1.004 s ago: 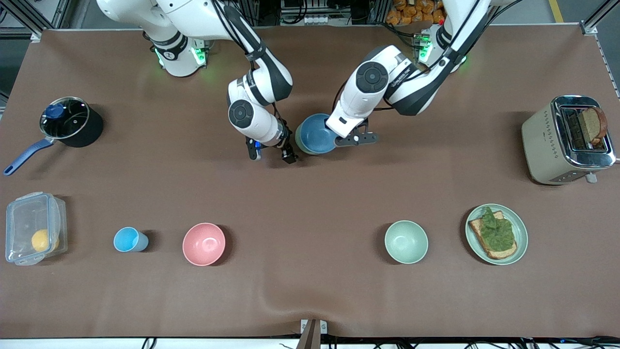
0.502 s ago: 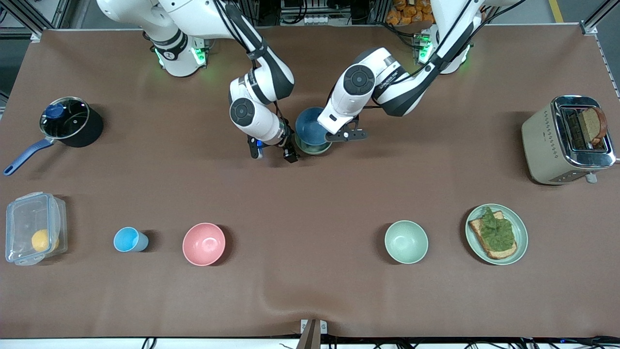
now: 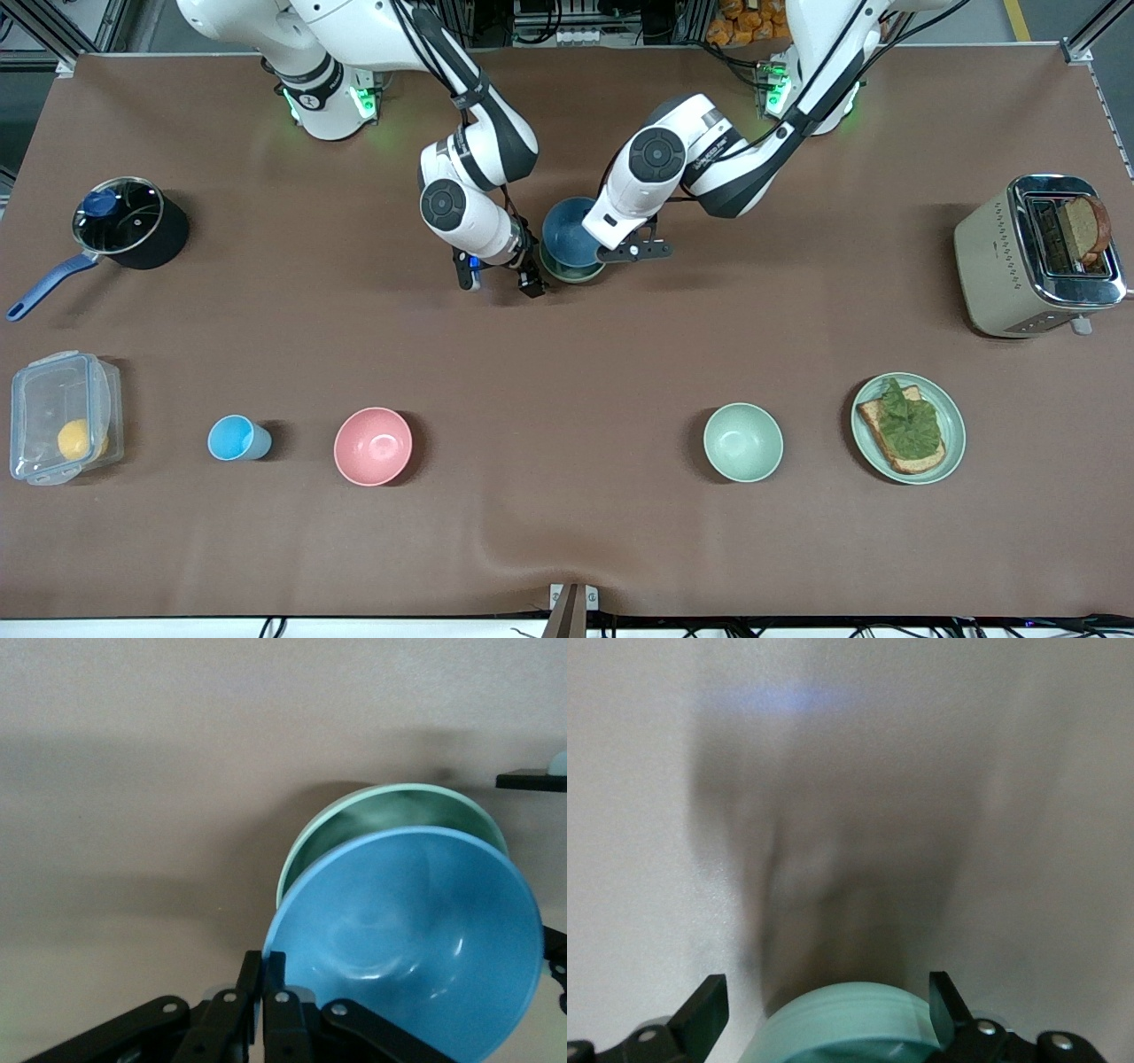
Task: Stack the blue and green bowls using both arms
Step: 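Lower the blue bowl into the green bowl with the left gripper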
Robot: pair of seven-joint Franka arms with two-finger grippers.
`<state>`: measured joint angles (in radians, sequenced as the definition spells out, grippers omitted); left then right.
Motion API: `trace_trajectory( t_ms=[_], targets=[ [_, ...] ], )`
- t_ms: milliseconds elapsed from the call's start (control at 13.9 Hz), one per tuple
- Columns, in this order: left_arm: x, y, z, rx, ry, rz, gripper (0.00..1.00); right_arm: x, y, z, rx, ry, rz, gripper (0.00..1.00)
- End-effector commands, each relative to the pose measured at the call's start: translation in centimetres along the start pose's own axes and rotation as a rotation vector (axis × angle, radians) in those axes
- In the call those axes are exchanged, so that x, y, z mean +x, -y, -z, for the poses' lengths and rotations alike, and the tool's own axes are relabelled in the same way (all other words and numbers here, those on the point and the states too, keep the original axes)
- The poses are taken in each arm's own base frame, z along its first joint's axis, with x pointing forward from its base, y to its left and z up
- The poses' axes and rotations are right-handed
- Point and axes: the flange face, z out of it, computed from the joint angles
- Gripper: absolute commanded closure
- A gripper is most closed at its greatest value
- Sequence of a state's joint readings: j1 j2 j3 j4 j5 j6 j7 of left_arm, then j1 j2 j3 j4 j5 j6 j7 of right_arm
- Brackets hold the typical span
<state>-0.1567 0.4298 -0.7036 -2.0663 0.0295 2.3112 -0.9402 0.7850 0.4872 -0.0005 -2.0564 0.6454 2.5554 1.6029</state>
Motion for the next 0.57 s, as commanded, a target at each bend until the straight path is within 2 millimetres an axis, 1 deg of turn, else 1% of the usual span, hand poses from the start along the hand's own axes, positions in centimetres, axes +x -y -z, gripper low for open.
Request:
trace_trajectory(
  t_ms=[0, 72, 143, 215, 287, 430, 502],
  targets=[
    [0.5, -0.2, -0.3, -0.005, -0.006, -0.004, 1.0, -0.2, -0.3, -0.1, 0.013, 0.009, -0.021, 0.0],
    [1.1, 0.0, -0.6, -0.001, -0.009, -0.013, 1.0, -0.1, -0.3, -0.2, 0.012, 0.008, -0.023, 0.0],
    [1.8, 0.1, -0.6, -0.005, -0.008, -0.011, 0.96, -0.2, -0.3, -0.1, 0.013, 0.009, -0.022, 0.0],
    [1.9, -0.1, -0.4, -0.01, -0.011, -0.009, 0.38, -0.2, -0.3, -0.1, 0.013, 0.009, -0.022, 0.0],
    [1.2, -0.7, -0.3, -0.006, -0.017, -0.018, 0.0, -0.2, -0.3, -0.1, 0.013, 0.009, -0.022, 0.0],
    [1.4, -0.9, 0.6, -0.013, -0.03, 0.013, 0.0, -0.1, -0.3, -0.1, 0.013, 0.008, -0.023, 0.0],
    [1.7, -1.2, 1.6, -0.011, -0.031, 0.029, 0.0, -0.1, -0.3, -0.1, 0.011, 0.008, -0.023, 0.0]
  ],
)
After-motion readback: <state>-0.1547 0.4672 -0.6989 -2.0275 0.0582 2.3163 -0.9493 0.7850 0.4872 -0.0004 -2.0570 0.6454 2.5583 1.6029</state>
